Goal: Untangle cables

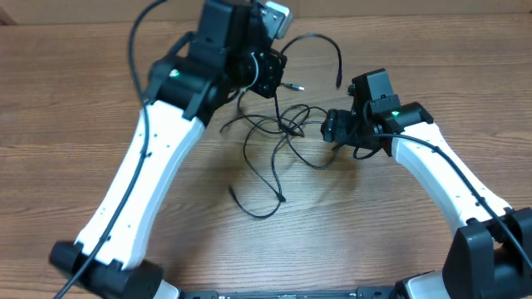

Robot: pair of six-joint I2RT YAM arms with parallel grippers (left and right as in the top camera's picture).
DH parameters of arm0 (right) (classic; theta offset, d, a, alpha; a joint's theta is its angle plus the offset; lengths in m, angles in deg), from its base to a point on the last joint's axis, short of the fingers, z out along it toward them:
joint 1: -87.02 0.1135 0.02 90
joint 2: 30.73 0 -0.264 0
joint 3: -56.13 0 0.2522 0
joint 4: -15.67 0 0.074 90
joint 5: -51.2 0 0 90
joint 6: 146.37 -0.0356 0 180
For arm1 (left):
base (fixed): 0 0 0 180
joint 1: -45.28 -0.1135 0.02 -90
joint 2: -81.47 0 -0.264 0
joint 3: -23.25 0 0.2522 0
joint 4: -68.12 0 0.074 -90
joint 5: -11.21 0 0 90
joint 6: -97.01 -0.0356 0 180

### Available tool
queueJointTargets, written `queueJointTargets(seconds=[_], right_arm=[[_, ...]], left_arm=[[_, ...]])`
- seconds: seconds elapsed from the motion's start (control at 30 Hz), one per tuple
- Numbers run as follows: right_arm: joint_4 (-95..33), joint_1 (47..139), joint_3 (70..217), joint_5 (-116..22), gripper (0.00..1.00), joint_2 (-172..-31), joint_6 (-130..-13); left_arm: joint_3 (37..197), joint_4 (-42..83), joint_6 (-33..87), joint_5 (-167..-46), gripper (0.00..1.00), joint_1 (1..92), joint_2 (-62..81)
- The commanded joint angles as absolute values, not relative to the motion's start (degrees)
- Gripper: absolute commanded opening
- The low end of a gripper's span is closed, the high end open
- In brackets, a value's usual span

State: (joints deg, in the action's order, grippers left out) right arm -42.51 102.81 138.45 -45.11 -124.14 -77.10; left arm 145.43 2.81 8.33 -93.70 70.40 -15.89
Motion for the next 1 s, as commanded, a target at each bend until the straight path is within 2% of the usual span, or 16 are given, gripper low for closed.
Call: queueJointTargets(seconds=[0.0, 0.17, 0.27, 0.33, 0.5, 0.67, 0.8, 0.97], right_arm=[[-42.1, 102.9, 138.4, -46.4, 0.78, -124.4, -76.8], [-42.1, 102.9, 138.4, -46.4, 0.78, -124.4, -76.9], [-41.8, 102.9, 138.4, -46.6, 0.78, -124.4, -76.9], [-41.3, 103.2, 138.4, -47.8, 0.80, -124.4, -76.8], [-40.2, 104.1, 138.3, -48.3, 0.81, -124.4, -73.5], [-35.4, 106.8, 138.0, -55.0, 0.82, -125.4, -63.9], [-31.9, 108.6, 138.0, -55.0, 0.83, -127.1, -63.3], [-29.9, 110.4, 138.0, -58.0, 0.86, -130.3, -63.3]], left_arm=[[146.8, 2.7, 8.7, -84.8, 0.04, 69.1, -11.4], [146.8, 3.2, 10.6, -76.9, 0.04, 65.6, -8.1], [146.8, 3.7, 14.7, -81.6, 0.04, 62.5, -7.3], [146.8, 4.6, 16.2, -90.0, 0.04, 59.3, -7.3], [146.8, 6.2, 19.0, -88.7, 0.04, 56.2, -7.3], [146.8, 11.4, 22.0, -100.9, 0.04, 55.8, -7.2], [146.8, 16.3, 25.4, -108.9, 0.04, 55.8, -7.2], [146.8, 20.6, 27.9, -111.4, 0.04, 55.8, -7.2]])
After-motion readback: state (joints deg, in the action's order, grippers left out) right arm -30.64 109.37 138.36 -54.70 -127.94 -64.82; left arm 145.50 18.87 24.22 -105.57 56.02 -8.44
